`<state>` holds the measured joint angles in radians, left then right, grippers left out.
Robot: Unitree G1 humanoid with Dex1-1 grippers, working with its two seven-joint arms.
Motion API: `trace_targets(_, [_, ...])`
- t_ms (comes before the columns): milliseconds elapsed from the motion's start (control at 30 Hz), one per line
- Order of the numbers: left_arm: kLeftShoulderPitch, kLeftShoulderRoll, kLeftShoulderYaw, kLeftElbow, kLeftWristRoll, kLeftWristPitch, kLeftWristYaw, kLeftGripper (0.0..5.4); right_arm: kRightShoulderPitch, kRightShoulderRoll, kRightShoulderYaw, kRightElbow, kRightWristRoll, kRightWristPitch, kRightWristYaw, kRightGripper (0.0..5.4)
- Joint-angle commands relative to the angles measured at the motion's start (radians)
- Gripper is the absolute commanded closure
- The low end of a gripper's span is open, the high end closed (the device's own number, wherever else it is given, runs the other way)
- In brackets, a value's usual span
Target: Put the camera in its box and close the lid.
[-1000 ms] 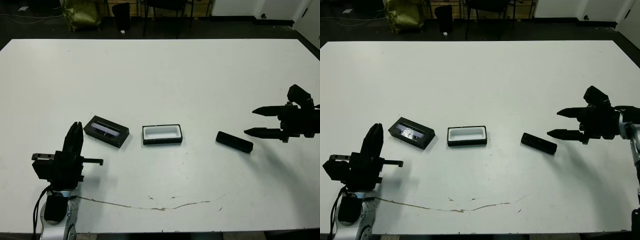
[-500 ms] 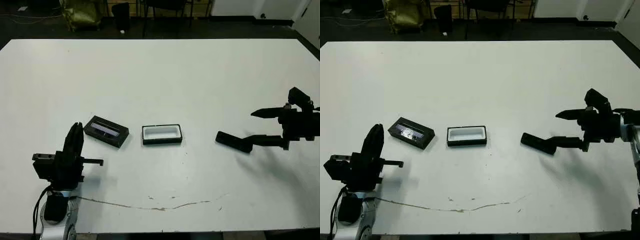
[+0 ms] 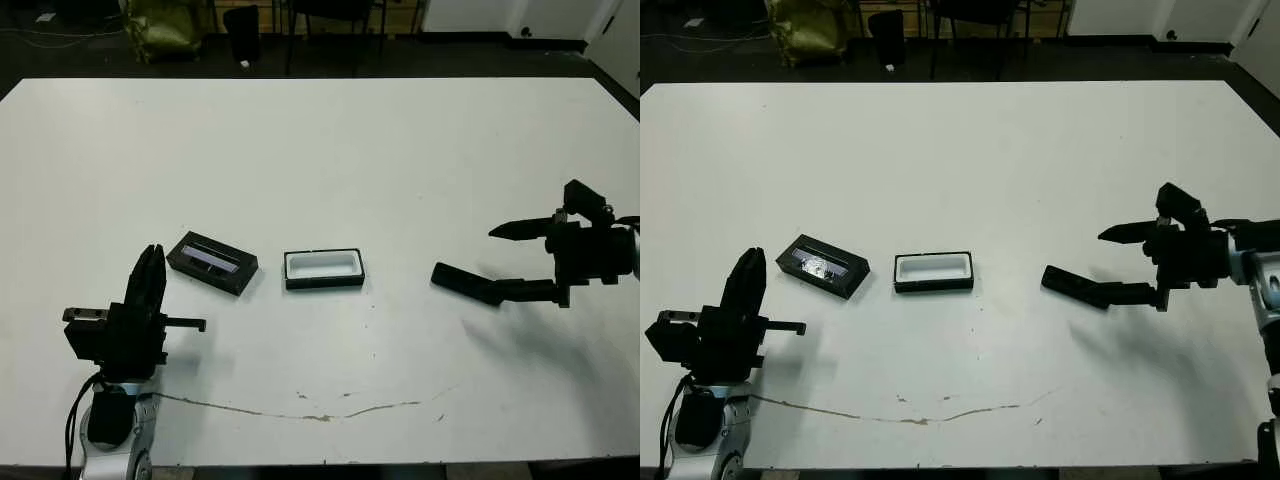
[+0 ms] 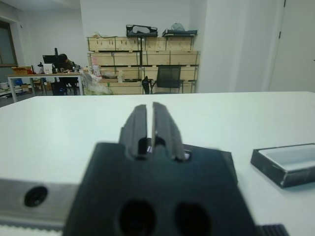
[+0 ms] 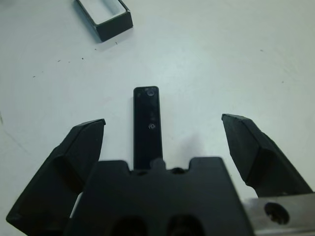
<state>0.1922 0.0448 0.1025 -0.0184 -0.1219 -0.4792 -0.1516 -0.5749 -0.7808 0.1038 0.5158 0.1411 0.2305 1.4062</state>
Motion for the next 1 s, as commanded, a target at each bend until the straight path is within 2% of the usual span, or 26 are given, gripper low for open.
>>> trace_targets(33, [0.009,0.010,0.002,0.013,0.009,0.013,0.003,5.40,0.031,0.000,0.019,-0.013,-0.024,0.002,-0.027,0.01])
trace_targets(100, [0.008,0.011,0.004,0.015,0.017,0.008,0.006,5.40,0.036,0.008,0.020,-0.004,-0.019,-0.016,-0.022,0.01])
trace_targets(400, [0.007,0.003,0.002,0.019,0.000,0.010,0.003,5.40,0.045,0.029,0.054,0.013,-0.038,-0.010,-0.036,0.01])
trace_targets(533, [0.008,0.007,0.003,0.019,0.013,0.003,0.006,5.40,0.042,0.048,0.054,0.061,-0.024,-0.056,-0.003,0.01])
trace_targets(633, [-0.001,0.003,0.005,0.042,0.007,-0.020,0.003,5.40,0.026,0.087,0.030,0.184,0.011,-0.143,0.065,0.01])
trace_targets(733, [-0.001,0.009,0.003,0.041,-0.006,-0.010,-0.009,5.40,0.005,0.110,0.029,0.272,0.002,-0.211,0.079,0.01])
trace_targets(867, [0.005,0.006,0.003,0.027,0.016,-0.005,0.009,5.40,0.016,0.114,0.027,0.258,0.008,-0.216,0.083,0.01])
trace_targets(900, [0.004,0.005,0.002,0.028,0.011,-0.006,0.006,5.40,0.028,0.110,0.025,0.228,0.012,-0.203,0.076,0.10])
trace_targets(1000, [0.007,0.003,0.002,0.025,0.007,-0.001,0.007,5.40,0.026,0.120,0.025,0.257,0.013,-0.221,0.093,0.58])
